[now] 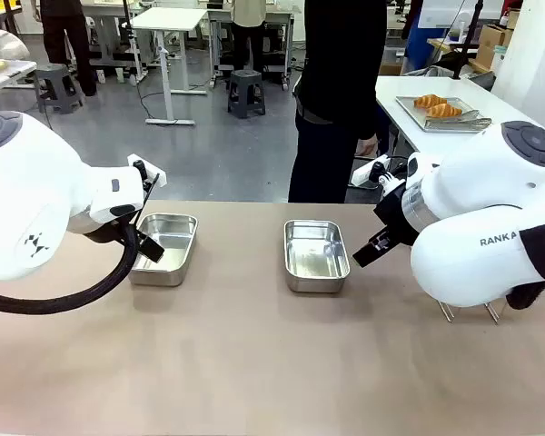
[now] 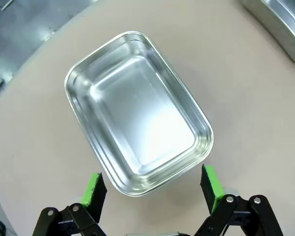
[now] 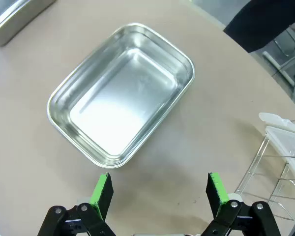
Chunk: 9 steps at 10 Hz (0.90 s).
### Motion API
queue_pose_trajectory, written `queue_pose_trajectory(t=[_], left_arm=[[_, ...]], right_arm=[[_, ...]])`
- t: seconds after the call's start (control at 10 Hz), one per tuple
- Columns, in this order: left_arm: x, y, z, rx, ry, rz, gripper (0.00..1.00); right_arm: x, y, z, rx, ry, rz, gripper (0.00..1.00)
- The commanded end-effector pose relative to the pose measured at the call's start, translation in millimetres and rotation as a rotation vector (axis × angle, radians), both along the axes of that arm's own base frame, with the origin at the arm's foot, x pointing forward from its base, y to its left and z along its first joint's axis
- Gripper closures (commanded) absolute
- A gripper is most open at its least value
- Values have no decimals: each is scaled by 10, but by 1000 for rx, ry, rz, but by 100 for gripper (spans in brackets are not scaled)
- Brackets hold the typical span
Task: Place the bread in airtight containers.
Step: Lift both Airtight Container.
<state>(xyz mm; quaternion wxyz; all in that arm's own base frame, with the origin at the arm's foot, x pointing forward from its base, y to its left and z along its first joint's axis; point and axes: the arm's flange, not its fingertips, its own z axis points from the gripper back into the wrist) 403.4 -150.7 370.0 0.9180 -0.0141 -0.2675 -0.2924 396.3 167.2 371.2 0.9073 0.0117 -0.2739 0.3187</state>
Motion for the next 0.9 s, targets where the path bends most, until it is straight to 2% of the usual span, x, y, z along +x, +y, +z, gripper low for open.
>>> queue_pose_trajectory(t=[0.0, 0.8], left_arm=[[0, 0, 1, 0, 0, 0, 0], [0, 0, 1, 0, 0, 0, 0]], right_arm=[[0, 0, 1, 0, 0, 0, 0], [0, 1, 0, -1, 0, 0, 0]])
